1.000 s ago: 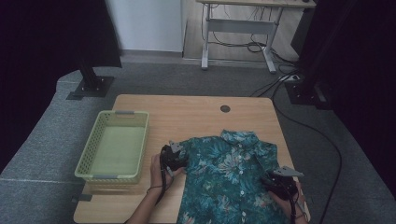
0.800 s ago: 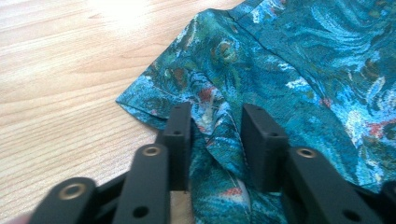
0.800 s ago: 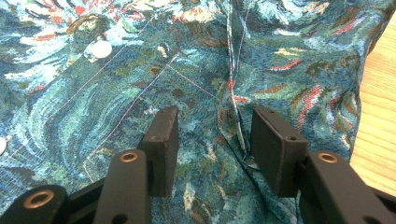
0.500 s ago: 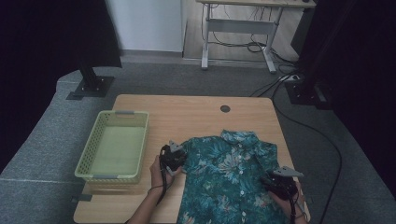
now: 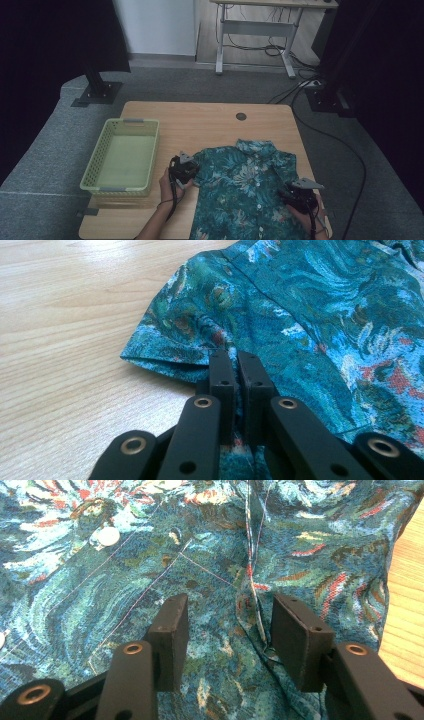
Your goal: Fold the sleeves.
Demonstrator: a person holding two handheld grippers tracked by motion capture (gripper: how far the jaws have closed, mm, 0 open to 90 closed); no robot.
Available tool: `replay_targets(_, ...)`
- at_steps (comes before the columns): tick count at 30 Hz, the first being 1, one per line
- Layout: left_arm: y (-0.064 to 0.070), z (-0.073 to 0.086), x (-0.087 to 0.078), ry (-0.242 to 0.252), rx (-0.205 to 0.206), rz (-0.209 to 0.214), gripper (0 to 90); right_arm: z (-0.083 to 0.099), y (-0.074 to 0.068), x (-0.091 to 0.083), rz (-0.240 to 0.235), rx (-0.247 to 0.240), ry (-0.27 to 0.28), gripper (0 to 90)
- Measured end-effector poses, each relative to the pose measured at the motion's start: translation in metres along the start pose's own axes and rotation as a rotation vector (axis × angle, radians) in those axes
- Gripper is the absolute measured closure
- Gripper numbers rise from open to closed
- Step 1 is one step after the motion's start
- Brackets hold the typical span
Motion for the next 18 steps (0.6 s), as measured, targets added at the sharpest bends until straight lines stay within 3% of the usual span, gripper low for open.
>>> replay_targets(7,-0.003,0.000,-0.005,0.015,-0.014,-0.001,86.7,-0.001,0.000,0.001,-0.001,-0.002,0.000,48.7)
replay_targets(13,0.003,-0.006,-0.016,0.042,0.041,-0.025,86.6,-0.001,-0.001,0.001,-0.005,-0.004,0.002,48.4)
replay_targets(18,0.004,-0.013,-0.023,0.061,0.036,-0.013,86.5,-0.001,-0.001,0.002,-0.005,-0.004,0.005,48.3)
Point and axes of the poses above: each handheld gripper's, and its own axes: x roughly forward along the jaws, z roughly out of its underside, y roughly to its right, the point moved 3 cm from there along x, roughly forward along the jaws, and after that the axes turned 10 degrees about -z, right-handed, at the moved point
